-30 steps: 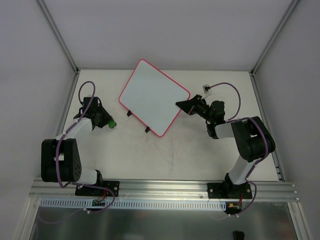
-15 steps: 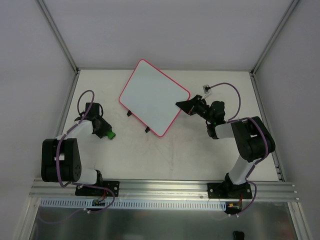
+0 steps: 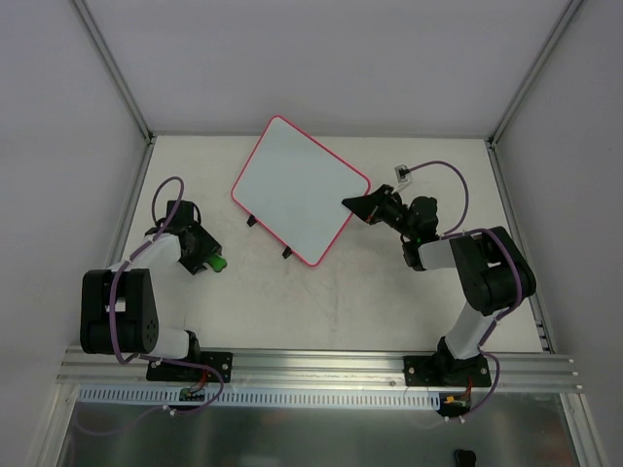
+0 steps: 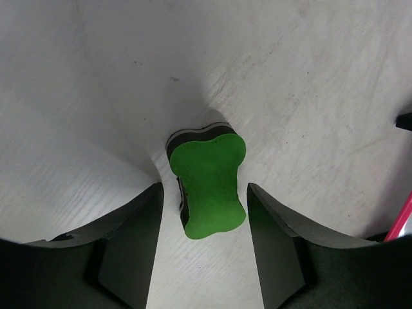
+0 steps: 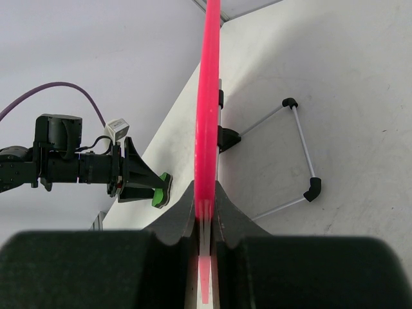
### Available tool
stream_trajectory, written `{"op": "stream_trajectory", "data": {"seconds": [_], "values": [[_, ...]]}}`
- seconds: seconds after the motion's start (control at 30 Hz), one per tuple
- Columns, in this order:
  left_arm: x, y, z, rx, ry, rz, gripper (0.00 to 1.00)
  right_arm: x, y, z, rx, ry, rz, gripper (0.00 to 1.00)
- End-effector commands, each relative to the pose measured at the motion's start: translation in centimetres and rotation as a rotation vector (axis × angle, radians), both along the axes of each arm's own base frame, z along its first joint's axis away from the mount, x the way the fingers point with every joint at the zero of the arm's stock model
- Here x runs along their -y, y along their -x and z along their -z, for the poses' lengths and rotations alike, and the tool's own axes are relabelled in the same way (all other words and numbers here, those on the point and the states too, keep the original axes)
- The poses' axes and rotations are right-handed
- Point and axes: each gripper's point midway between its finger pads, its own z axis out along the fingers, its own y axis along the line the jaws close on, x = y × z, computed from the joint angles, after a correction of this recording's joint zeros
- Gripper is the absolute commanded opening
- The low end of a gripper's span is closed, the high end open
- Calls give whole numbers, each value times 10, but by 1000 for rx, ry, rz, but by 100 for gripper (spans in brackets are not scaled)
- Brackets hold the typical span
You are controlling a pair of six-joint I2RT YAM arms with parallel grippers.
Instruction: Erase the whiteboard
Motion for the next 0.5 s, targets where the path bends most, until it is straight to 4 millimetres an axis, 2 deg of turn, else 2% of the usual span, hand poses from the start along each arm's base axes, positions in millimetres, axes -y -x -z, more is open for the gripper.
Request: {"op": "stream_trajectory", "data": {"seconds": [0.0, 0.1, 0.13, 0.2, 0.3, 0.47], "values": [[14, -1, -14, 29, 57, 61, 54, -11, 25, -56, 303, -49, -104, 4], [23, -6, -36, 128, 81, 124, 61, -10, 24, -56, 303, -48, -101, 15], [23, -7, -43, 160, 77, 131, 68, -10, 25, -55, 301, -47, -102, 21], [21, -7, -61, 248, 50, 146, 99, -10, 25, -56, 303, -49, -104, 22], [18, -6, -83, 341, 19, 150, 99, -10, 24, -56, 304, -48, -102, 32], [18, -3, -103, 421, 15, 141, 99, -10, 24, -55, 300, -48, -101, 34]]}}
